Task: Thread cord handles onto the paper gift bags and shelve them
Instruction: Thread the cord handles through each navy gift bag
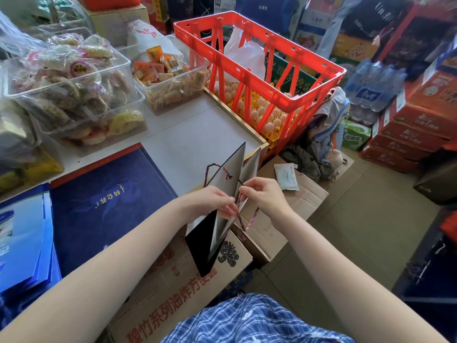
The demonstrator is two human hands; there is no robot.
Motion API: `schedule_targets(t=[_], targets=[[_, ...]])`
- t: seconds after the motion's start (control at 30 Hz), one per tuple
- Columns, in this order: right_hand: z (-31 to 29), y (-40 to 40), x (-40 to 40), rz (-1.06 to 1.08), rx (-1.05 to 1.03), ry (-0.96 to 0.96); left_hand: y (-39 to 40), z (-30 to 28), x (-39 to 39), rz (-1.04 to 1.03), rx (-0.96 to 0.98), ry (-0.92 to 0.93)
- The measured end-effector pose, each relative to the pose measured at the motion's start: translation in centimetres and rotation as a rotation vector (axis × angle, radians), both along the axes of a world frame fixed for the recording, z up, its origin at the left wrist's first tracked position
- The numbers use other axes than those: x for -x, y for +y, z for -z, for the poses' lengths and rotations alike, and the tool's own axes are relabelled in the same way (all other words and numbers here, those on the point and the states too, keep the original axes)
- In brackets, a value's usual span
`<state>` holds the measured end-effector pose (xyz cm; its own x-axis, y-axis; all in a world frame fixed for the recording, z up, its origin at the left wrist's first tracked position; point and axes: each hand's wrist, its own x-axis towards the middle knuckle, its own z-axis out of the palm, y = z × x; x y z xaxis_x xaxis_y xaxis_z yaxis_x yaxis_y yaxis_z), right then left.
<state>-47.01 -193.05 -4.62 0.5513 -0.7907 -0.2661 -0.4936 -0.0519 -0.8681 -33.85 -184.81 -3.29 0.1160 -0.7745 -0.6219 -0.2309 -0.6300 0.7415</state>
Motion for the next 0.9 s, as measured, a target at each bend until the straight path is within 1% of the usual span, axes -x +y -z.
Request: schedule_targets(t=[0.07,0.2,0.3,0.4,0.47,0.53,0.57,0.63,0.7,0.73,0.8,0.83,0.9], targets=[[-0.6,0.0,0.3,0.034,-0.115,-0.094,0.0,0.3,0.2,-0.042,-0.019,0.057],[-1.0,0.1,0.8,0.011,-0.174,-0.162,-0.8,0.2,0.1,-0.107,-0.064,0.12],[-1.2,0.2,1.1,-0.107,-0.144,-0.184,-1.5,0.0,-0.1,-0.207,-0.086,0.205],[-0.8,0.2,1.4,-0.204,-0.042,-0.154,-1.7,-0.2,-0.5,-0.251,-0.141,0.234],[-0.6,0.2,1.5,-0.191,-0.001,-0.15,-1.8,-0.2,-0.7,-0.252,-0.16,0.243],[-0.4,0.1,1.4,-0.099,0.004,-0.154,-1.8,-0.2,-0.6,-0.287,-0.104,0.255],[-0.2,0.1,1.3,-0.041,-0.006,-0.139,-1.7,-0.2,-0.5,-0.292,-0.049,0.229],[0.3,0.0,0.9,0.043,0.002,-0.068,-1.5,0.0,0.0,-0.275,0.084,0.115],[0.5,0.1,0.4,0.076,0.026,0.002,-1.3,0.4,0.3,-0.228,0.209,-0.033],[0.4,0.2,0.2,0.081,0.05,0.024,-1.2,0.6,0.5,-0.186,0.266,-0.136],[0.3,0.5,-0.2,0.069,0.195,0.069,-1.2,0.9,0.7,-0.091,0.362,-0.338],[0.3,0.8,-0.3,0.047,0.308,0.097,-1.1,1.0,0.8,-0.063,0.396,-0.397],[0.3,1.2,-0.5,-0.004,0.505,0.121,-1.0,1.1,1.0,-0.045,0.442,-0.436]])
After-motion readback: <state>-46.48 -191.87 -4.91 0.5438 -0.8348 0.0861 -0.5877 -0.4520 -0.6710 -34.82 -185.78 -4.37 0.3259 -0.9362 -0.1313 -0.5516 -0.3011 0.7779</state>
